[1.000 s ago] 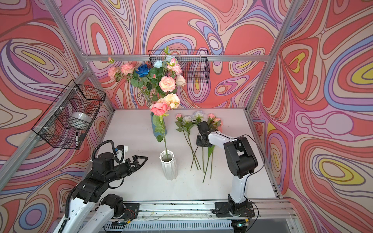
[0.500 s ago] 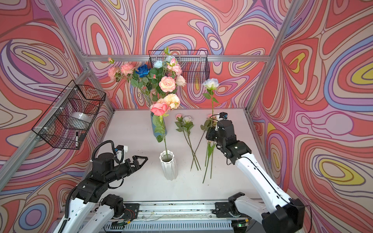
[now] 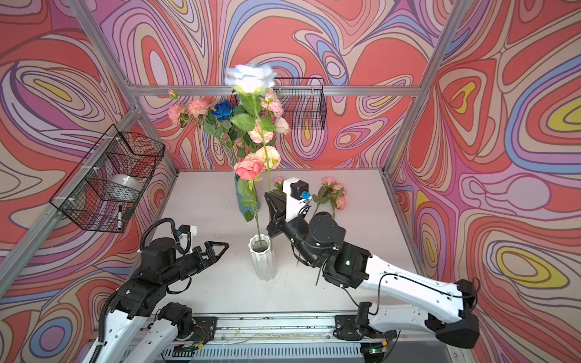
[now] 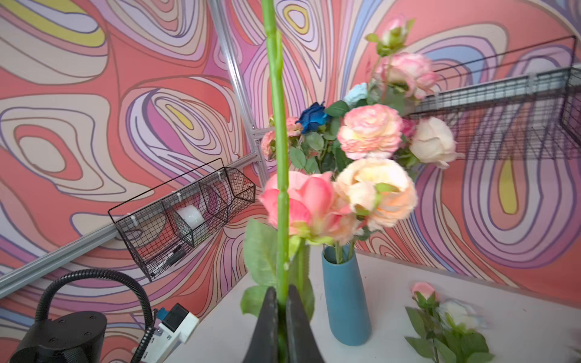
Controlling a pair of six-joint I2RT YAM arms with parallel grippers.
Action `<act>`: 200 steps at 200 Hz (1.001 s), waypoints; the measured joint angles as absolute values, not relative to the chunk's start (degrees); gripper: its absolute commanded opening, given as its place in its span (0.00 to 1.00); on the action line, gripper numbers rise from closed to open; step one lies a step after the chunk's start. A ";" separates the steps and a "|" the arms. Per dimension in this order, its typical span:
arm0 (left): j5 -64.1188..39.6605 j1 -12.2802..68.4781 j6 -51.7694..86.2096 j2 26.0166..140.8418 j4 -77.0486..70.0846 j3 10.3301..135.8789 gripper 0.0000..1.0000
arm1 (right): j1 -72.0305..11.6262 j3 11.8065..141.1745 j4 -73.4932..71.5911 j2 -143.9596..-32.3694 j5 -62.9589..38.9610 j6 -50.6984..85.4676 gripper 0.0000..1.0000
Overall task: Arrange flowers in a vase
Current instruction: Place the flower in the vase.
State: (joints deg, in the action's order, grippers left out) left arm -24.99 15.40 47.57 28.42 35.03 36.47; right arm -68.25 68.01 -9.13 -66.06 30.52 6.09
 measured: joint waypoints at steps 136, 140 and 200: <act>-25.10 15.40 47.57 28.21 35.35 37.19 0.95 | -70.26 55.35 -16.27 -71.96 32.82 6.83 0.34; -25.10 15.40 47.57 28.21 35.35 37.19 0.95 | -70.54 55.35 -15.62 -71.77 32.58 6.83 0.35; -25.34 15.40 47.55 28.21 35.33 37.15 0.95 | -71.88 55.31 0.30 -63.20 30.28 18.76 0.42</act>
State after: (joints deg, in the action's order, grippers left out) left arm -25.34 15.40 47.55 28.21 35.33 37.15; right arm -71.88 55.31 0.30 -63.20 30.28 18.76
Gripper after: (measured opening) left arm 0.946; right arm 0.409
